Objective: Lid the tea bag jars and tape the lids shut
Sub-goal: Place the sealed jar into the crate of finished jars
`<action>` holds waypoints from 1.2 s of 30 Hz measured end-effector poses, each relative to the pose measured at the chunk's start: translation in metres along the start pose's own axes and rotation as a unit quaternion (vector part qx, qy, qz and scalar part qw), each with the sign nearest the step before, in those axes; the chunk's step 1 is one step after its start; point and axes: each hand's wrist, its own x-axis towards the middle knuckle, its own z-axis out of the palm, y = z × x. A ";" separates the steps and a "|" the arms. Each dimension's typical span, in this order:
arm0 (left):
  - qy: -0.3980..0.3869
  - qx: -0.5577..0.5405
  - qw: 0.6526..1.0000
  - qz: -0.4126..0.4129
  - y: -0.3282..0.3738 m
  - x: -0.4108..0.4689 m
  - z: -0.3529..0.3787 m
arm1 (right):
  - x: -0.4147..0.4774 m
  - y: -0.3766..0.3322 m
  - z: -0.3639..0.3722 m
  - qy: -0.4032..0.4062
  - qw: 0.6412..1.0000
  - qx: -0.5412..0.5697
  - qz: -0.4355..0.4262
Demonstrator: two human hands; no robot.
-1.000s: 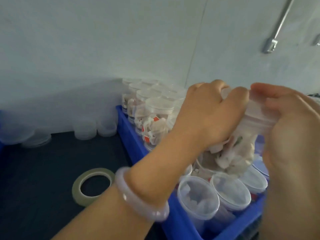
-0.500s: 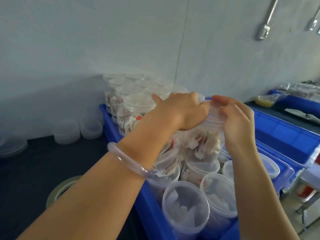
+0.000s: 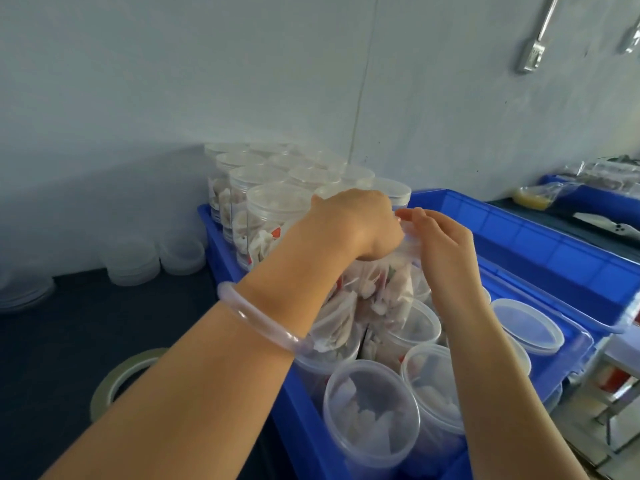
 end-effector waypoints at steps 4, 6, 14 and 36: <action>-0.008 0.003 0.999 -0.031 -0.017 -0.008 -0.016 | -0.010 0.002 -0.007 -0.007 0.973 -0.210 -0.092; -0.019 0.012 0.999 -0.046 -0.026 -0.014 -0.018 | -0.016 -0.001 -0.005 -0.023 0.942 -0.292 -0.165; -0.045 0.020 0.998 -0.033 -0.029 -0.017 -0.004 | -0.020 -0.007 0.001 -0.101 0.914 -0.344 -0.189; 0.249 -0.107 0.941 -0.204 -0.255 -0.221 -0.103 | -0.147 -0.174 0.265 -0.378 0.853 -0.189 -0.307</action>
